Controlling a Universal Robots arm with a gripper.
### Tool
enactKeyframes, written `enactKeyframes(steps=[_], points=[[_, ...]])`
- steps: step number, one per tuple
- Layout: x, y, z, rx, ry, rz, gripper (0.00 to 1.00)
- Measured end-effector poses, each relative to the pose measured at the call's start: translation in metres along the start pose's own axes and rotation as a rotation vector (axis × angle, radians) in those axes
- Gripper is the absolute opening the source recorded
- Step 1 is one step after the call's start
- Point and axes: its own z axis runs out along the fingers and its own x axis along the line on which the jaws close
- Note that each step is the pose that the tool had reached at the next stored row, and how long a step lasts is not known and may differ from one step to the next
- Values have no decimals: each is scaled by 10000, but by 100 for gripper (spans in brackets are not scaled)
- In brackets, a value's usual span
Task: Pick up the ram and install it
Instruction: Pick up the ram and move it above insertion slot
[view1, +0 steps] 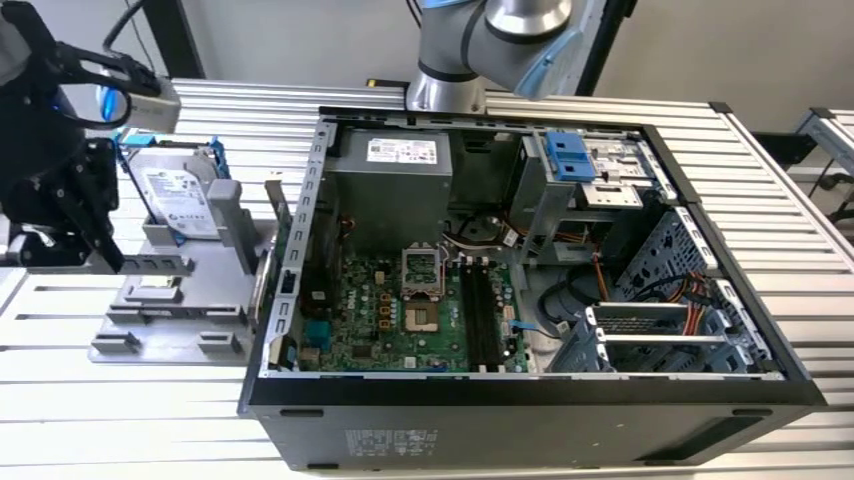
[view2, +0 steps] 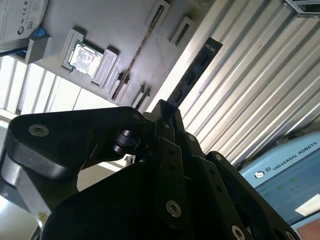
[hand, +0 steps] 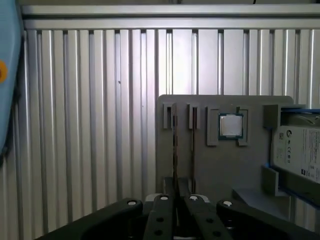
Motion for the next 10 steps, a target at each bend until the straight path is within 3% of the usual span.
enactKeyframes(steps=[10], points=[[0,8,-459,-2,2,0,0]])
